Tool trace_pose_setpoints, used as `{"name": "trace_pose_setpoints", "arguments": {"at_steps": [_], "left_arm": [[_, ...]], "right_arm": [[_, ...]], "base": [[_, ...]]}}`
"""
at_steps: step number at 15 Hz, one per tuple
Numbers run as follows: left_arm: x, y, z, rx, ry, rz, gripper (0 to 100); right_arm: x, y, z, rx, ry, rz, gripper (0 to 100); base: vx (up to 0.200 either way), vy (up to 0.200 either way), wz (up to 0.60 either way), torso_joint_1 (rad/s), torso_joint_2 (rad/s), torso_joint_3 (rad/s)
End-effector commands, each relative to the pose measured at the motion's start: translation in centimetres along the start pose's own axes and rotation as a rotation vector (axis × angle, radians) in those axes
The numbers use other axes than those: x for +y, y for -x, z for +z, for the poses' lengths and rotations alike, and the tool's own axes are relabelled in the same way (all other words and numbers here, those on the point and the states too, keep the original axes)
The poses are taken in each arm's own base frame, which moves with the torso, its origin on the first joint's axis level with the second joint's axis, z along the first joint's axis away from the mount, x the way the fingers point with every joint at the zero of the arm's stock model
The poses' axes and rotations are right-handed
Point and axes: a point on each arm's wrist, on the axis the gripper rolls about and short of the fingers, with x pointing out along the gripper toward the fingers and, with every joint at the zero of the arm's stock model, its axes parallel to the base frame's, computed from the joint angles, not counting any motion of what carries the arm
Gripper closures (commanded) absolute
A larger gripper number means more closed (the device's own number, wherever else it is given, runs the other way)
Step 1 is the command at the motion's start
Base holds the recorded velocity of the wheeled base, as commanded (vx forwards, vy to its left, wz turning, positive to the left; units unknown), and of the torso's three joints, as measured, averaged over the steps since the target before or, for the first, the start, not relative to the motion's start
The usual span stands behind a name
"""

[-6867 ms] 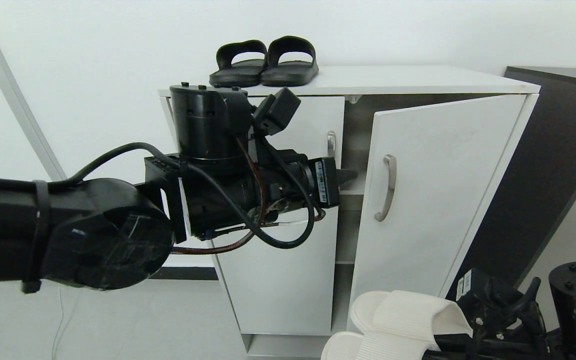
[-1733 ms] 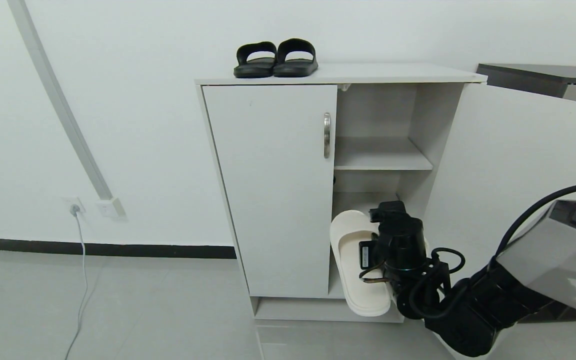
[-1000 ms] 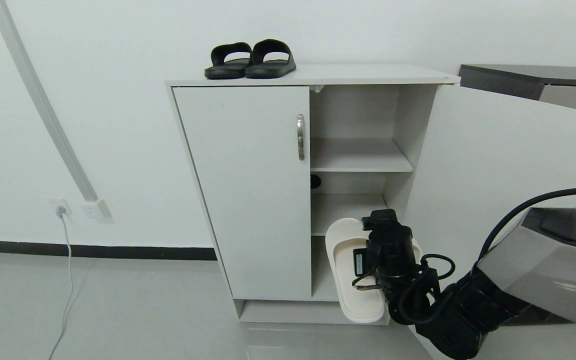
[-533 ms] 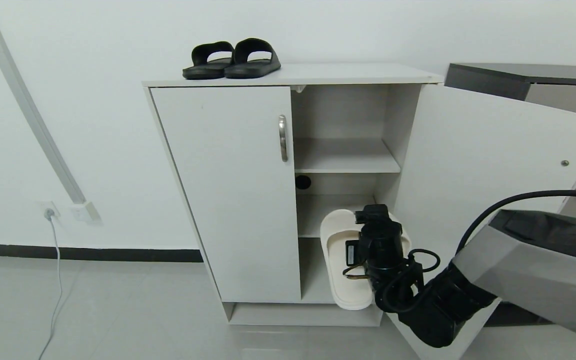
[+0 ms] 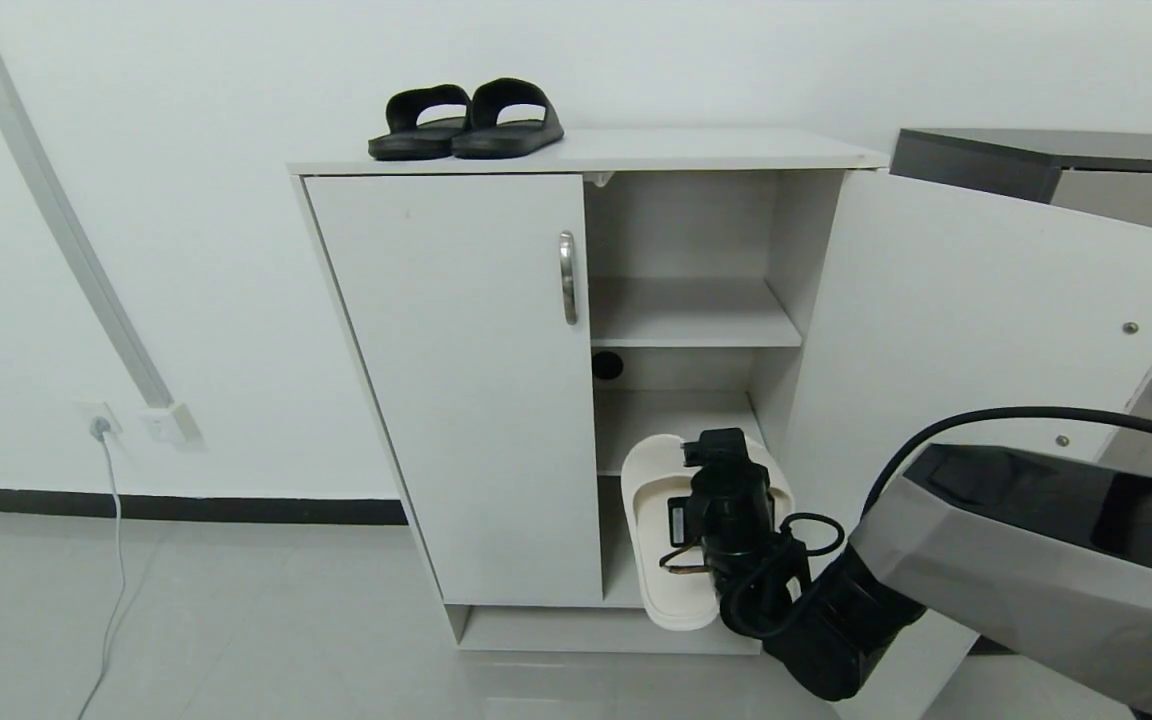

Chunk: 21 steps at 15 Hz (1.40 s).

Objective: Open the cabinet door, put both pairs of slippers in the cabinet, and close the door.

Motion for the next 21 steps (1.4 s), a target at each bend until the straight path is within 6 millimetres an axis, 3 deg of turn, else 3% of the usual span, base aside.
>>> {"name": "trace_pose_setpoints", "arguments": {"at_steps": [1, 9, 21], "left_arm": [[0.0, 0.0, 0.0, 0.002, 0.000, 0.001, 100], [0.0, 0.0, 0.0, 0.002, -0.001, 0.001, 100], [0.0, 0.0, 0.0, 0.002, -0.001, -0.001, 100]], "right_arm": [[0.1, -0.3, -0.9, 0.016, 0.011, 0.000, 100], [0.3, -0.6, -1.8, 0.024, 0.019, -0.003, 100], [0.4, -1.0, -2.1, -0.027, -0.011, -0.005, 100]], "base": [[0.000, 0.000, 0.00, 0.000, 0.00, 0.000], [0.000, 0.000, 0.00, 0.000, 0.00, 0.000], [0.000, 0.000, 0.00, 0.002, 0.00, -0.180]]}}
